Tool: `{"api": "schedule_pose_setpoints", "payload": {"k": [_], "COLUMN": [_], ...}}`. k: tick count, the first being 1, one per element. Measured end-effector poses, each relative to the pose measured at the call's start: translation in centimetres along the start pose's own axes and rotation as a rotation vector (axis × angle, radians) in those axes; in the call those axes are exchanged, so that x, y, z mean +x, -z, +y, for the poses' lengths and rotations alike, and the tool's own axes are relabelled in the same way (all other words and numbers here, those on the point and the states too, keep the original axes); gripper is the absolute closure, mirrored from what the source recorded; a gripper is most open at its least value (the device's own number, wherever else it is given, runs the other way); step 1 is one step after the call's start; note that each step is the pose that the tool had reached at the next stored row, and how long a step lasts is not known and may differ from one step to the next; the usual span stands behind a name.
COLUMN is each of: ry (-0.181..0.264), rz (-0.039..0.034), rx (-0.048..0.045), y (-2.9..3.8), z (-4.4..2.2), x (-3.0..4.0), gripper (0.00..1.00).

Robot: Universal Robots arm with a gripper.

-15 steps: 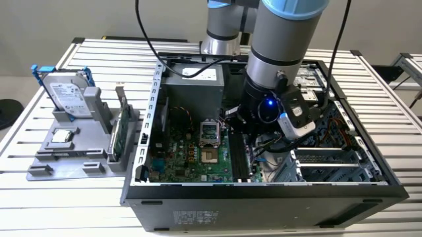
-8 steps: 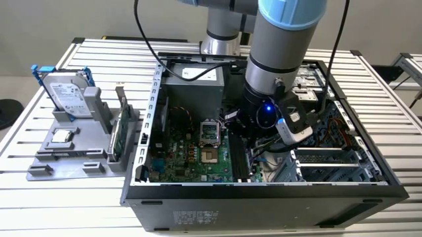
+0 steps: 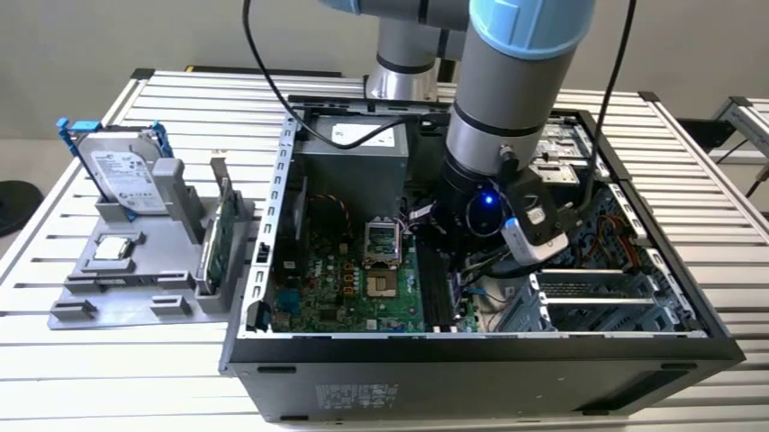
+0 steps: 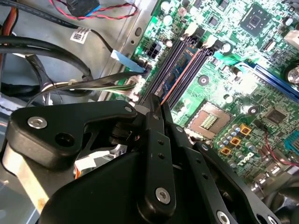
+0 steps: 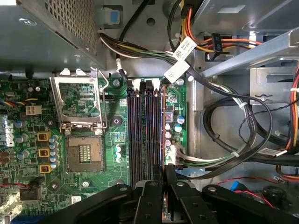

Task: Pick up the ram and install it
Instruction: 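Insert the ram into the slot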

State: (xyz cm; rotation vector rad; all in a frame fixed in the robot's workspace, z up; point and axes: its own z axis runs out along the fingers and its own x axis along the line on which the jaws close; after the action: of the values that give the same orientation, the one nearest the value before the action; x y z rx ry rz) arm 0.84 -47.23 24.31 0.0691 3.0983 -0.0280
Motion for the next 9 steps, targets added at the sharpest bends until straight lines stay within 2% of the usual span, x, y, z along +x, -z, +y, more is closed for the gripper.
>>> {"api": "schedule_pose_setpoints", "payload": {"k": [9], "ry": [0.0], "rz": [0.0], "rx": [0.0001], "y": [-1.14], "z": [-0.02], "x": [0.05], "gripper": [1.0]}}
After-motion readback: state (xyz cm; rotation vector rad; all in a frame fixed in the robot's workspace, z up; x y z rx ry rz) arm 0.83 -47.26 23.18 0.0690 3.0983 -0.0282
